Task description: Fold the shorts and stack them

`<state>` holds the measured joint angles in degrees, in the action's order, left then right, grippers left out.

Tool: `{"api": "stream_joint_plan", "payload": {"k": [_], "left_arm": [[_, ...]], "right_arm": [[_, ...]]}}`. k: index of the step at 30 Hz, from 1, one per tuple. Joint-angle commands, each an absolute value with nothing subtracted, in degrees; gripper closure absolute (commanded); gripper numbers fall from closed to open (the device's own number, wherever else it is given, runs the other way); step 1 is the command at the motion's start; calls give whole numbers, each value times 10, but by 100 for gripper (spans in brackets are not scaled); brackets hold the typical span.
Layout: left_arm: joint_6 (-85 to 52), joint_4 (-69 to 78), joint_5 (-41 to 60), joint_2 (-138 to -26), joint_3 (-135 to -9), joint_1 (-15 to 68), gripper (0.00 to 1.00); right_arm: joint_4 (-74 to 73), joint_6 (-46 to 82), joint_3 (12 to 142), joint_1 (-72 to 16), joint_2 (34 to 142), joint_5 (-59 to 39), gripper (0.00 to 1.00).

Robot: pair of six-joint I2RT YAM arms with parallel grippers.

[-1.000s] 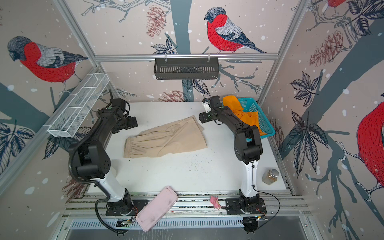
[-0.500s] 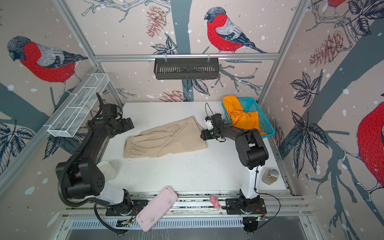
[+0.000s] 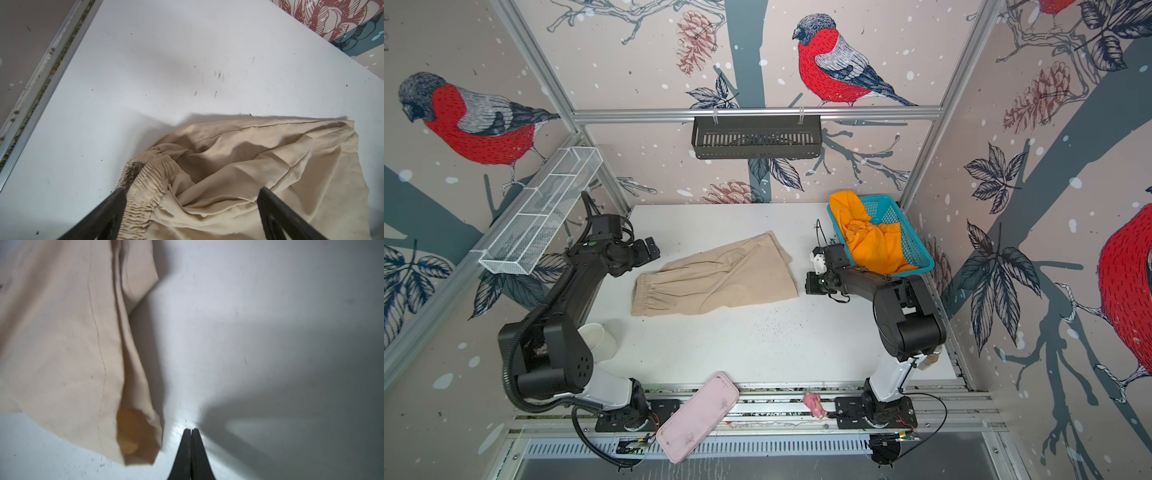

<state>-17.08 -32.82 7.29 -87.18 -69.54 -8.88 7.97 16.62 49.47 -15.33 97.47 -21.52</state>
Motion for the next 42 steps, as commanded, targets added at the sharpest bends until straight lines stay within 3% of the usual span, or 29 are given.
{"api": "stream_joint_plan", "payload": {"k": [1,3,8,17,20,27,33,35,37,38,42], "left_arm": [[-175,-309,70,-885,-697,-91,1],[-180,-311,59,-890,-695,-91,1],[-186,-298,66,-876,-681,-91,1],[-211,-272,48,-829,-622,-91,1],[-228,-259,32,-806,-606,-91,1],[-222,-229,60,-795,-597,-91,1],[-250,-180,60,-784,-569,-92,1],[-256,-149,88,-783,-545,-91,1],[-260,-125,119,-795,-533,-91,1],[-262,-120,132,-805,-532,-91,1],[-253,-113,163,-844,-535,-91,1]], "right_arm": [[86,187,475,-154,936,-196,57],[57,172,486,-163,933,-213,43],[53,127,574,-196,1005,-226,24],[51,107,689,-215,1129,-216,21],[42,111,687,-218,1146,-234,29],[6,153,618,-203,1117,-260,93],[38,190,528,-164,1027,-227,99],[59,203,492,-154,991,-205,94],[71,211,465,-149,964,-192,65],[80,213,455,-148,951,-186,56],[109,210,460,-140,886,-125,48]]}}
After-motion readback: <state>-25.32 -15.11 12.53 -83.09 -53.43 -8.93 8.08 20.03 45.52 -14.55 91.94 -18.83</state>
